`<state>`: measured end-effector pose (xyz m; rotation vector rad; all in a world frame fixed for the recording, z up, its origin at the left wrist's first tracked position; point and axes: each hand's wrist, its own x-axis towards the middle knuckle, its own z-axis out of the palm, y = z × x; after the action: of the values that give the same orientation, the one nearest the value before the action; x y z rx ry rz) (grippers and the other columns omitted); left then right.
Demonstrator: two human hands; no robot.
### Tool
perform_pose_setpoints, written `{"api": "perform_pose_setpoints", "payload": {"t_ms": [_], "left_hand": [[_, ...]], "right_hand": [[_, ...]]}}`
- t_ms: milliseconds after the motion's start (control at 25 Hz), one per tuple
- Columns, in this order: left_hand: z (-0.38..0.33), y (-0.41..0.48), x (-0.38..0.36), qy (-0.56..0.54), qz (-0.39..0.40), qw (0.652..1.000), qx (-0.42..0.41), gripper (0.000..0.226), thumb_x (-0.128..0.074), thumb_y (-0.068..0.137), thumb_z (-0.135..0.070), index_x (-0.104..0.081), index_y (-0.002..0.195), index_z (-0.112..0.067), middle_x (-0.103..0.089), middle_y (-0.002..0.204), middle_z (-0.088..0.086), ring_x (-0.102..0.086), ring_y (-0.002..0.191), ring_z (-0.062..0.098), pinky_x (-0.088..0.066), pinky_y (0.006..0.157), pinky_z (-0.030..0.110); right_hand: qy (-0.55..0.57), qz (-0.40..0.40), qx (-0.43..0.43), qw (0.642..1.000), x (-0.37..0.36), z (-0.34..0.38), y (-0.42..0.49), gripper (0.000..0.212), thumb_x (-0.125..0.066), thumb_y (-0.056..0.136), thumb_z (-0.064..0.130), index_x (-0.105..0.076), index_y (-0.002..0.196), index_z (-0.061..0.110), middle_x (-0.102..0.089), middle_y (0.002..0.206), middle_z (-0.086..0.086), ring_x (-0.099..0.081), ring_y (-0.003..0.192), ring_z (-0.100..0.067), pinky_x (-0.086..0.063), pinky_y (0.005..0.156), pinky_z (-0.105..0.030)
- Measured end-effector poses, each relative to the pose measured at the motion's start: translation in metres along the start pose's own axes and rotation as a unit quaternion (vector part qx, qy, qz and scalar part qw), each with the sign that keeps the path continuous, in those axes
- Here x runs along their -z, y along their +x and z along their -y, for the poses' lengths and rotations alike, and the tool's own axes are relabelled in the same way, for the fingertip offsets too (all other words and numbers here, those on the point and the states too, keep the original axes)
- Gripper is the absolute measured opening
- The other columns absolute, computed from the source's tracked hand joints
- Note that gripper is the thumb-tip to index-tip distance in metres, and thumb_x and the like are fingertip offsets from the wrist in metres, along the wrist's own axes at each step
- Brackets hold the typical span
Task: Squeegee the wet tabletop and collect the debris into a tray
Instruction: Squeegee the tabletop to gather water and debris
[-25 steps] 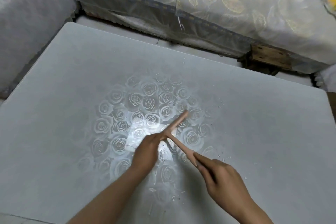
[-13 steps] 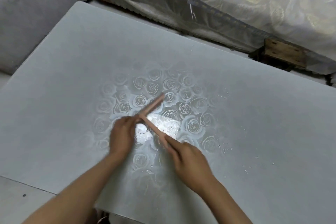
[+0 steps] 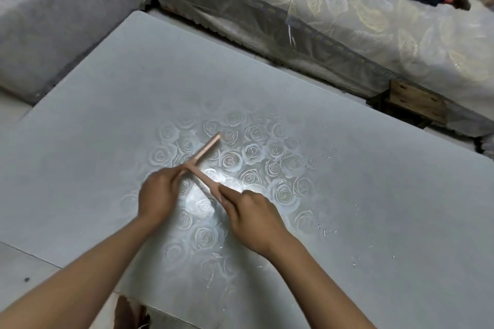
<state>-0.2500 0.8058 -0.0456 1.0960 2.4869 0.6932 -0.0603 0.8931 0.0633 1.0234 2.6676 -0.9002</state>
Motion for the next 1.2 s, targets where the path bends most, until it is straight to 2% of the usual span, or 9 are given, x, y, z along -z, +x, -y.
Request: {"api": "perform_pose_setpoints", "payload": {"t_ms": [200, 320, 440, 520, 600, 720, 920, 1080, 1200], "left_hand": [[-0.028, -0.006, -0.047, -0.025, -0.042, 0.999, 0.0, 0.022, -0.055, 0.095, -0.022, -0.073, 0.109, -0.019, -0.071, 0.091, 0.01, -0.06, 0.083, 0.03, -0.046, 0.07, 0.038], [-0.083, -0.041, -0.098, -0.04, 0.026, 0.998, -0.04, 0.026, -0.052, 0.097, -0.019, -0.068, 0.116, -0.024, -0.068, 0.092, 0.006, -0.058, 0.086, 0.026, -0.048, 0.071, 0.038], [-0.115, -0.078, -0.117, -0.006, 0.14, 0.989, -0.05, 0.032, -0.041, 0.101, -0.024, -0.055, 0.129, -0.031, -0.064, 0.104, 0.0, -0.054, 0.099, 0.02, -0.047, 0.08, 0.036], [-0.109, -0.076, -0.098, -0.035, 0.165, 0.985, -0.038, 0.032, -0.04, 0.101, -0.024, -0.06, 0.126, -0.028, -0.066, 0.107, 0.001, -0.057, 0.101, 0.021, -0.046, 0.084, 0.036], [-0.085, -0.061, -0.057, -0.067, 0.125, 0.99, -0.006, 0.029, -0.043, 0.1, -0.027, -0.067, 0.116, -0.024, -0.068, 0.106, 0.002, -0.061, 0.1, 0.022, -0.047, 0.083, 0.036], [-0.013, -0.045, 0.017, -0.019, 0.039, 0.998, 0.036, 0.028, -0.049, 0.098, -0.028, -0.067, 0.119, -0.026, -0.068, 0.108, 0.006, -0.061, 0.1, 0.029, -0.048, 0.082, 0.04], [0.08, -0.069, 0.056, 0.07, 0.004, 0.987, 0.146, 0.03, -0.049, 0.097, -0.025, -0.065, 0.123, -0.026, -0.063, 0.096, 0.013, -0.059, 0.089, 0.035, -0.051, 0.071, 0.044], [0.054, -0.088, 0.006, 0.043, -0.006, 0.994, 0.097, 0.022, -0.058, 0.093, -0.021, -0.071, 0.11, -0.015, -0.065, 0.085, 0.013, -0.06, 0.081, 0.034, -0.051, 0.064, 0.042], [0.01, -0.111, -0.027, -0.004, 0.124, 0.992, 0.032, 0.028, -0.05, 0.096, -0.032, -0.063, 0.121, -0.028, -0.065, 0.097, 0.003, -0.059, 0.093, 0.023, -0.049, 0.075, 0.037]], "right_hand": [[0.021, -0.003, -0.031, 0.999, -0.002, -0.05, -0.02, 0.033, -0.033, 0.101, 0.036, -0.043, 0.131, 0.045, -0.055, 0.081, -0.003, -0.053, 0.078, -0.028, -0.044, 0.067, -0.037], [0.048, -0.004, -0.114, 0.992, 0.008, -0.102, -0.093, 0.044, -0.038, 0.1, 0.036, -0.03, 0.129, 0.068, -0.066, 0.092, 0.004, -0.06, 0.088, -0.016, -0.049, 0.076, -0.033], [0.015, 0.009, -0.196, 0.981, 0.021, -0.115, -0.139, 0.045, -0.043, 0.098, 0.034, -0.029, 0.127, 0.066, -0.066, 0.106, 0.006, -0.059, 0.106, -0.015, -0.047, 0.085, -0.028], [-0.051, 0.012, -0.143, 0.988, 0.033, -0.098, -0.131, 0.042, -0.038, 0.098, 0.04, -0.03, 0.133, 0.063, -0.062, 0.092, 0.006, -0.059, 0.094, -0.016, -0.045, 0.075, -0.027], [-0.059, -0.002, -0.053, 0.997, 0.041, -0.061, -0.101, 0.04, -0.031, 0.098, 0.043, -0.026, 0.135, 0.059, -0.055, 0.08, 0.006, -0.057, 0.082, -0.02, -0.042, 0.066, -0.031], [-0.058, 0.009, 0.038, 0.998, 0.021, 0.01, -0.039, 0.04, -0.031, 0.1, 0.037, -0.032, 0.139, 0.045, -0.058, 0.089, -0.006, -0.057, 0.085, -0.033, -0.041, 0.068, -0.036], [-0.065, 0.105, 0.092, 0.988, -0.043, 0.087, 0.006, 0.039, -0.037, 0.098, 0.026, -0.039, 0.137, 0.031, -0.055, 0.096, -0.014, -0.057, 0.088, -0.037, -0.033, 0.066, -0.035], [-0.074, 0.12, 0.006, 0.99, -0.029, 0.035, -0.035, 0.048, -0.037, 0.098, 0.033, -0.025, 0.14, 0.052, -0.057, 0.096, -0.004, -0.058, 0.096, -0.029, -0.042, 0.073, -0.034], [-0.118, 0.127, -0.094, 0.98, 0.008, 0.017, -0.082, 0.044, -0.029, 0.099, 0.046, -0.016, 0.133, 0.069, -0.061, 0.102, 0.004, -0.059, 0.104, -0.019, -0.045, 0.08, -0.028]]}}
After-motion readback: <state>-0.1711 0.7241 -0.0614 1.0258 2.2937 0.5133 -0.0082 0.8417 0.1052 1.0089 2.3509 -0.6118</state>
